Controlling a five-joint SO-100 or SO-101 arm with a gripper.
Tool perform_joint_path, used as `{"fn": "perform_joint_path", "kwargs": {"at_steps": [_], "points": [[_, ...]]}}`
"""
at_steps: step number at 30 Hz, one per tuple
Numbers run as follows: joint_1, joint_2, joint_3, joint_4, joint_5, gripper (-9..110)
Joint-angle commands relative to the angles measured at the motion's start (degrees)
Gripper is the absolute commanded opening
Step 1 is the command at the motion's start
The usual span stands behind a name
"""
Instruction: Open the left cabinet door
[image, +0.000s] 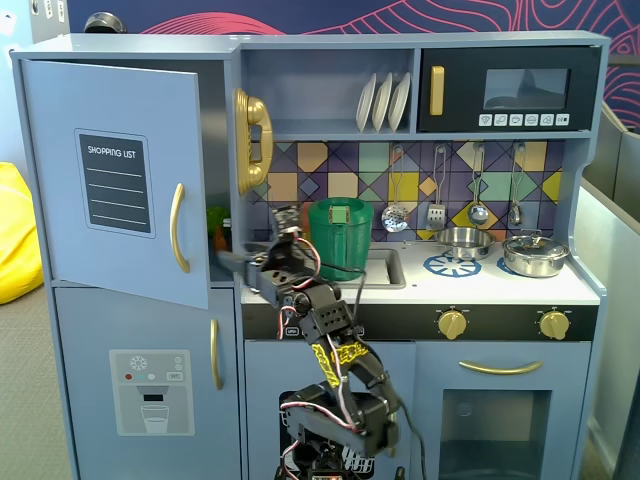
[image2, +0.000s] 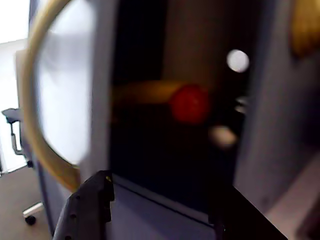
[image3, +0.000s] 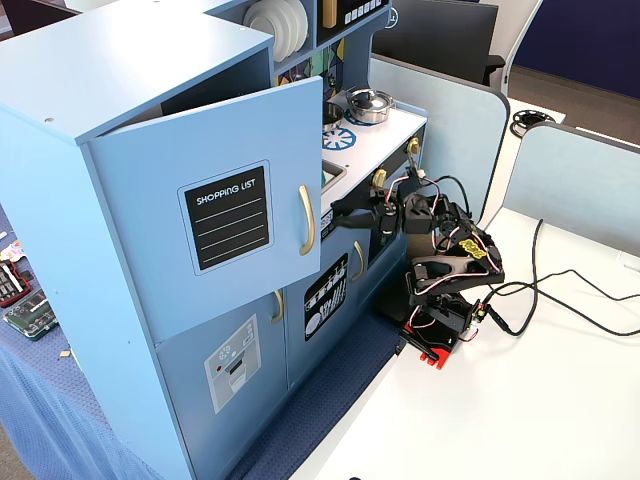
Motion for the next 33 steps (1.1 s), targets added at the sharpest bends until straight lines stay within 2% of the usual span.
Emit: {"fn": "perform_joint_path", "kwargs": {"at_steps": [1, 5, 15, 26, 33], "points": [[9.14, -3.16, -1.05, 1.85, 4.04, 15], [7.38, -10.11, -2.55, -3.69, 1.32, 15], [-8.88, -21.80, -8.26, -14.33, -9.76, 15], [-25.58, -21.45, -9.14, -16.08, -14.50, 16], [-30.59, -23.12, -10.63, -16.96, -16.61, 14]]}}
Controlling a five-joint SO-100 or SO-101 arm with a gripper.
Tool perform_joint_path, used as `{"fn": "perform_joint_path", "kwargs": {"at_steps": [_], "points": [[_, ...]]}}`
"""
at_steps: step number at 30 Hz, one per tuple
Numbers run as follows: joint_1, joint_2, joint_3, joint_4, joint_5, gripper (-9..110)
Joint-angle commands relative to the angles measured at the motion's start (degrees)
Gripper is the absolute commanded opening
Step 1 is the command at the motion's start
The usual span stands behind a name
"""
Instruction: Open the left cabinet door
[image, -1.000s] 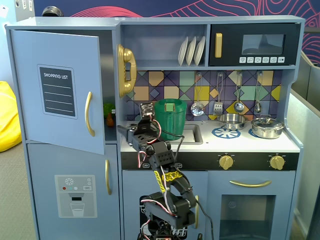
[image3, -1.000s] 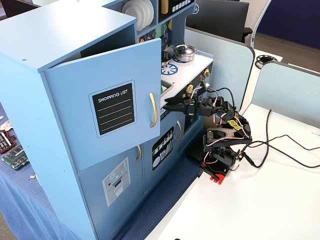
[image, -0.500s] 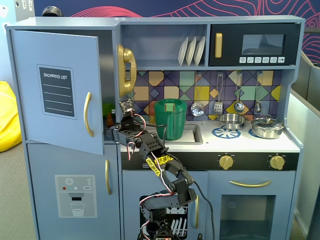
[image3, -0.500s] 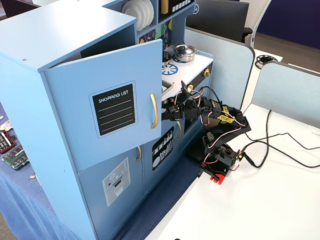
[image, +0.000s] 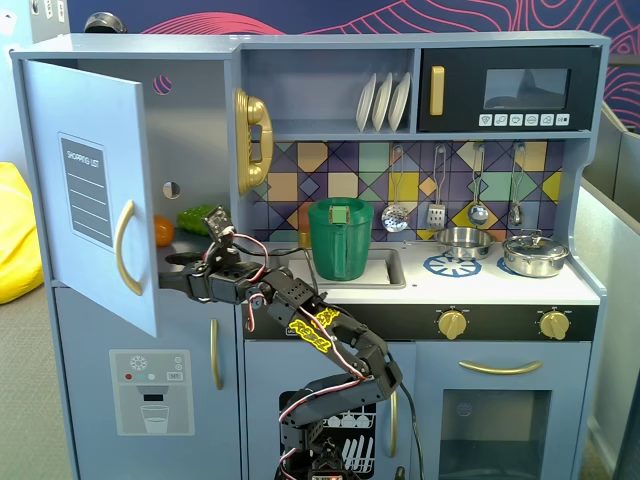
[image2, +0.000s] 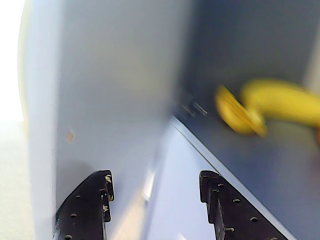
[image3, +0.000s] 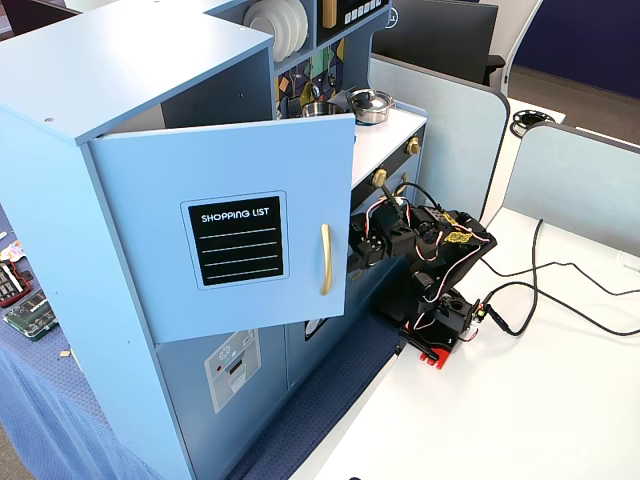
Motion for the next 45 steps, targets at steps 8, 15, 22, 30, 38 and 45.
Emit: {"fn": "perform_joint_path", "kwargs": {"at_steps": [8, 15, 22, 30, 38, 45], "points": [[30.06, 4.66, 3.16, 15.64, 11.51, 12], [53.96, 15.03, 20.48, 34.19, 18.98, 9], [68.12, 31.73, 41.22, 52.91, 16.79, 7], [73.21, 35.07, 49.75, 62.67, 17.84, 0], [67.06, 35.16, 51.59, 64.78, 21.71, 0], [62.67, 35.16, 51.59, 65.04, 19.25, 0]]}}
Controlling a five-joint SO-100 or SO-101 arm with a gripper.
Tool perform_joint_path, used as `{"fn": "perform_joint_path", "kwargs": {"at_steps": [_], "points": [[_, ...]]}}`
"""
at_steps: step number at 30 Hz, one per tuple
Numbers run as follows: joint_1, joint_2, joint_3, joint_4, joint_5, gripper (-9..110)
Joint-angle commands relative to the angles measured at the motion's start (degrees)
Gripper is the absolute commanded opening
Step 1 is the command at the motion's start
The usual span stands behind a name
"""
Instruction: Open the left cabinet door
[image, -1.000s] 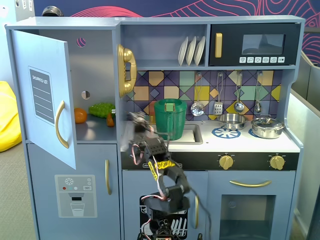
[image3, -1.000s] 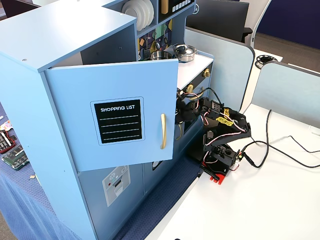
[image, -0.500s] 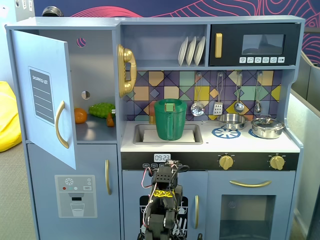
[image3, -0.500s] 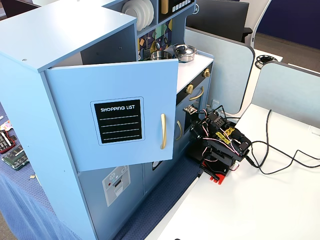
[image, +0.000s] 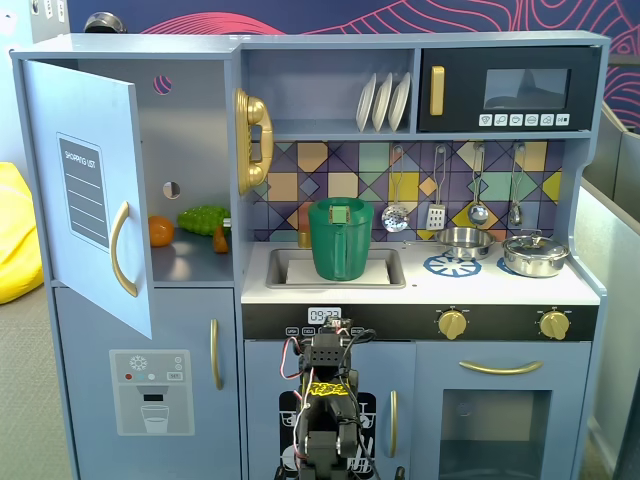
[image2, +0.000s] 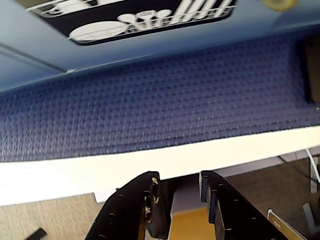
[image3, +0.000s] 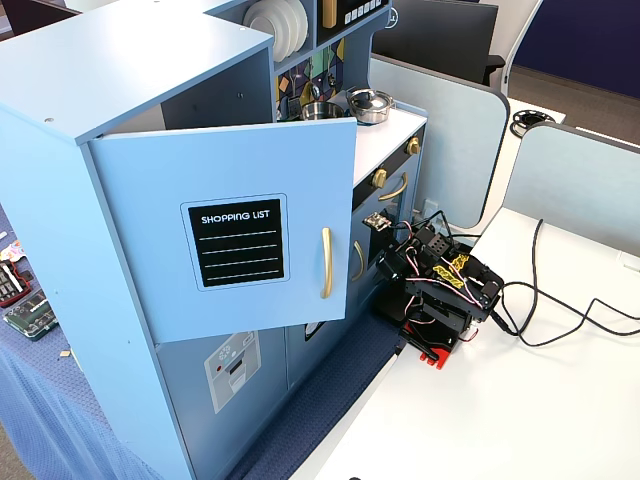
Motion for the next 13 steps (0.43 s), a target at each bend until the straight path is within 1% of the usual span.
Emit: {"fn": "perform_joint_path", "kwargs": {"at_steps": [1, 9, 13], "points": [[-1.85, 0.09, 4.48, 6.94, -0.26, 0], [-2.20, 0.09, 4.48, 6.94, -0.26, 5], [-2.20, 0.09, 4.48, 6.94, -0.26, 5]]}}
